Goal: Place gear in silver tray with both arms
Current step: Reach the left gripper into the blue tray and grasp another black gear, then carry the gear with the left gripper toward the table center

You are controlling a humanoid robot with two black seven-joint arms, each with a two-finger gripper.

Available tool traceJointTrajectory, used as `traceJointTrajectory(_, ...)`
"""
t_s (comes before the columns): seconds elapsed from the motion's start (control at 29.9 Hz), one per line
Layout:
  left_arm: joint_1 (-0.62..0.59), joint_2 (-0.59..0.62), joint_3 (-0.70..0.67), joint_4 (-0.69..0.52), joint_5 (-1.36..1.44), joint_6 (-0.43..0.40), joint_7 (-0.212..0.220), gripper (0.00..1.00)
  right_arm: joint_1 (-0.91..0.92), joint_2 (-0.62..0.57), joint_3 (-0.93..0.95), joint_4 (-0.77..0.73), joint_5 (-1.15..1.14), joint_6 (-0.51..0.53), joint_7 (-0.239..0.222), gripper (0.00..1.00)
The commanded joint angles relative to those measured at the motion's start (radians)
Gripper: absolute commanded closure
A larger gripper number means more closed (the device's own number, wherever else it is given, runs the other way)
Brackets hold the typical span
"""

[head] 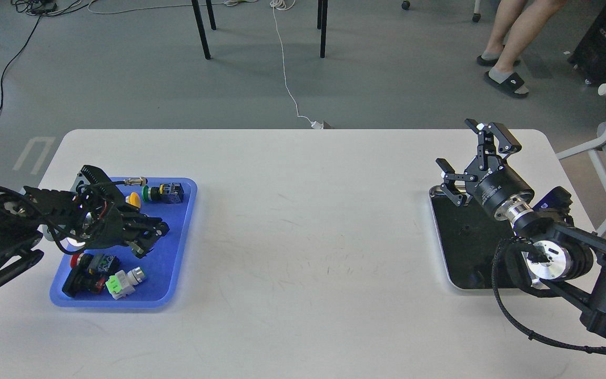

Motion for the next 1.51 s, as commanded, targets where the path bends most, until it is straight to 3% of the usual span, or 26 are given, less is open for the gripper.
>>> traceJointTrajectory(0.0,-0.039,0.025,0.000,-0.018,0.000,-0.008,0.000,0.84,0.002,0.000,0.003,0.000,0.000,0.000,0.000,0.03)
traceJointTrajectory(0.23,-0.095,0.051,-0.003,-0.100,0.000,-0.029,0.000,0.84,0.002,-0.020,0.007,0.000,0.000,0.000,0.000,0.03)
traceJointTrajectory(0.37,-0.186,0.025,-0.004,-0.206,0.000,-0.144,0.000,0.84,0.002,-0.022,0.005,-0.006,0.000,0.002,0.000,0.03)
traceJointTrajectory(0.74,-0.267,-0.279,0.034,-0.211,0.000,-0.277,0.000,0.84,0.012,-0.023,0.010,0.000,0.000,0.000,0.000,0.03)
traceJointTrajectory(1.07,-0.292,-0.542,0.122,-0.058,0.000,-0.282,0.000,0.84,0.043,-0.012,0.008,0.000,0.000,-0.005,0.000,0.03)
traceJointTrajectory(1.47,-0.319,-0.751,0.158,0.102,0.000,-0.282,0.000,0.83,0.219,-0.003,-0.064,-0.009,0.000,-0.029,0.000,0.03)
